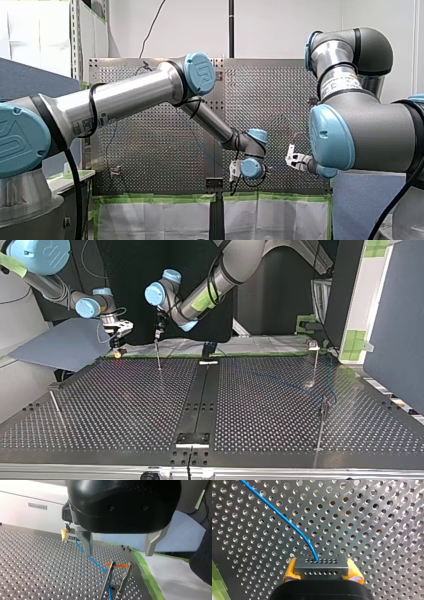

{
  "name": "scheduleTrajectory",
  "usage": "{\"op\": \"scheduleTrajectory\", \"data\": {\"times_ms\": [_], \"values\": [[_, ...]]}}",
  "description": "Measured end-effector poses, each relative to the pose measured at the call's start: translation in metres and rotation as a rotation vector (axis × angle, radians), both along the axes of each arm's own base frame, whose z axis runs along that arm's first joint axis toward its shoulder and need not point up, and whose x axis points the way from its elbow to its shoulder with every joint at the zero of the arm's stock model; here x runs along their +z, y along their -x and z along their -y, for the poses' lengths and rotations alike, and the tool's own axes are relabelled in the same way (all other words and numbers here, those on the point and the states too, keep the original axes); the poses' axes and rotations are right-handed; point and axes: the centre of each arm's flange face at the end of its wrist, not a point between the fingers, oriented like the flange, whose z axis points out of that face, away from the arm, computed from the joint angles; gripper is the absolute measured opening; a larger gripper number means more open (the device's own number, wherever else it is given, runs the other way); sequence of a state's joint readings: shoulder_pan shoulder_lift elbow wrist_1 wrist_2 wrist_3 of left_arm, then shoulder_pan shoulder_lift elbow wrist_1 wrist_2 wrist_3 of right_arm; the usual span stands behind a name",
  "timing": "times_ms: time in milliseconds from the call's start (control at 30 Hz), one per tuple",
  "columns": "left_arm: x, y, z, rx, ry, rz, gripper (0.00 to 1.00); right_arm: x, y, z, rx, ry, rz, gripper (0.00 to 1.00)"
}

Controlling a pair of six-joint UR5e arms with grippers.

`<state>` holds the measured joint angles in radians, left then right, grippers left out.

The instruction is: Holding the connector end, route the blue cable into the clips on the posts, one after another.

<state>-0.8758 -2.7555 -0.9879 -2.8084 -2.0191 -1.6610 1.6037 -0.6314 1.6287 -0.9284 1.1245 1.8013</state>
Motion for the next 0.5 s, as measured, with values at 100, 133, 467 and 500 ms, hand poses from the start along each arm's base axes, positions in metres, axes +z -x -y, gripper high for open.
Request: {"op": "scheduleTrajectory", "data": {"times_ms": [100,133,467,500], "values": [[0.0,0.001,0.0007,-0.002,0.002,-0.001,0.99,-0.0001,0.0,-0.0001,0.0,-0.001,0.0,0.0],[0.0001,0.0011,0.0009,-0.002,0.003,-0.001,0.99,-0.0002,0.0,-0.0002,0.0,-0.001,0.0,0.0],[-0.0001,0.0004,0.0006,0.003,0.018,-0.006,0.99,-0.0001,0.0002,0.0,-0.001,-0.001,0.001,0.0],[-0.0002,0.0004,0.0004,0.004,0.018,-0.007,0.99,0.0,0.0003,0.0,-0.001,-0.001,0.001,0.0]]}}
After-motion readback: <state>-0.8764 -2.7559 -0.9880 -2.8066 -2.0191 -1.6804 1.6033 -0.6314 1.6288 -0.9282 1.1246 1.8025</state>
